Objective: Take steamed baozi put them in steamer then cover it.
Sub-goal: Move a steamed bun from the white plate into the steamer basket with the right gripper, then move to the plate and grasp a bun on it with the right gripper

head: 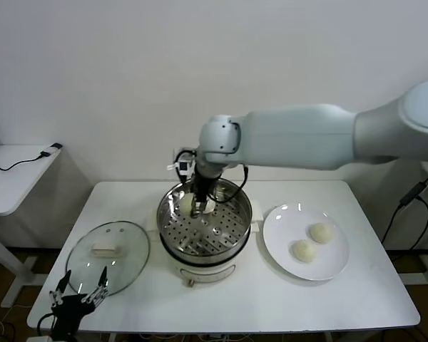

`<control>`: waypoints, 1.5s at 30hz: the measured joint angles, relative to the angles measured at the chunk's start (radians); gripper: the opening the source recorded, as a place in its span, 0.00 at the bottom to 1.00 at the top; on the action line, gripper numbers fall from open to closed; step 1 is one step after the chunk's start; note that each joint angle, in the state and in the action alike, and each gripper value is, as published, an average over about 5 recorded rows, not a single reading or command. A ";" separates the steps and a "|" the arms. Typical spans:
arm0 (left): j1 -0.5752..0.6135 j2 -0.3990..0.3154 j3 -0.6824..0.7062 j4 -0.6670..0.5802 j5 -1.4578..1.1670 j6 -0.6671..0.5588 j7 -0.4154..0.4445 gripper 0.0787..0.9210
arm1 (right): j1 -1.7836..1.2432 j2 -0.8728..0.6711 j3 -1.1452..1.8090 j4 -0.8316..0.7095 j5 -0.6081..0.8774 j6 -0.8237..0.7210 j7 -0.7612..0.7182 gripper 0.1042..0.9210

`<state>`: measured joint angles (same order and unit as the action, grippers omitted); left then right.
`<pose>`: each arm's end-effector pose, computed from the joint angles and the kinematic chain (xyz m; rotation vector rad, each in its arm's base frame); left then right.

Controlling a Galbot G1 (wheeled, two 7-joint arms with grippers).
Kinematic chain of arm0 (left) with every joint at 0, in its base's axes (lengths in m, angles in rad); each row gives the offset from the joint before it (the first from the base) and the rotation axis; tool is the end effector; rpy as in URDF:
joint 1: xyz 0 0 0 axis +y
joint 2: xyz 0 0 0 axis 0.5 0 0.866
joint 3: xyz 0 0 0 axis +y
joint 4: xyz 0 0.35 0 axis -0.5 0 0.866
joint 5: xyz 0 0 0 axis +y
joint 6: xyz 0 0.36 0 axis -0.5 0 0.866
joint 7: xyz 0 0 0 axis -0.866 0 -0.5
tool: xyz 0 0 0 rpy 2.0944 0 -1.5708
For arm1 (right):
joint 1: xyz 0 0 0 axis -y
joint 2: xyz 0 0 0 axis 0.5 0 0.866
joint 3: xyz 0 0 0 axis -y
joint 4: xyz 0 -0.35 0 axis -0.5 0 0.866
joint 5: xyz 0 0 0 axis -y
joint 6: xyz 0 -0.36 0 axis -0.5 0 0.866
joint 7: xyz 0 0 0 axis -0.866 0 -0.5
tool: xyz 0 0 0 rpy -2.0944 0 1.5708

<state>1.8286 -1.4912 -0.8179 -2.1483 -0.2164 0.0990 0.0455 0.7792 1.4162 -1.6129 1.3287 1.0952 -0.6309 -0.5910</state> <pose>0.1021 0.0994 -0.3070 0.2237 -2.8645 -0.0225 0.5084 0.2244 -0.0608 1.3712 -1.4851 1.3162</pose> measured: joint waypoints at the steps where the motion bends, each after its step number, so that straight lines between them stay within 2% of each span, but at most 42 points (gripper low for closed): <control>1: 0.001 -0.002 0.000 0.000 0.000 0.000 0.000 0.88 | -0.014 0.010 0.001 -0.010 -0.005 -0.003 0.005 0.73; 11: -0.001 -0.009 0.001 0.001 0.000 -0.001 -0.001 0.88 | -0.117 0.074 0.011 -0.098 -0.048 -0.013 0.032 0.74; 17: -0.004 -0.009 0.000 0.001 0.000 0.000 -0.001 0.88 | -0.138 0.080 0.019 -0.116 -0.061 -0.001 0.031 0.86; 26: -0.001 -0.009 -0.001 -0.011 0.001 0.010 0.000 0.88 | -0.084 0.031 0.029 -0.098 -0.084 0.070 -0.039 0.88; 35: 0.002 -0.008 0.000 -0.012 0.002 0.011 0.001 0.88 | 0.092 -0.198 -0.086 0.016 -0.153 0.189 -0.210 0.88; 45: -0.010 -0.009 0.001 -0.006 0.006 0.016 0.001 0.88 | 0.136 -0.507 -0.231 0.087 -0.347 0.273 -0.309 0.88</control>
<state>1.8186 -1.5006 -0.8173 -2.1548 -0.2108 0.1149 0.0470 0.9153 0.9090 -1.8443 1.4160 0.7483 -0.3574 -0.9003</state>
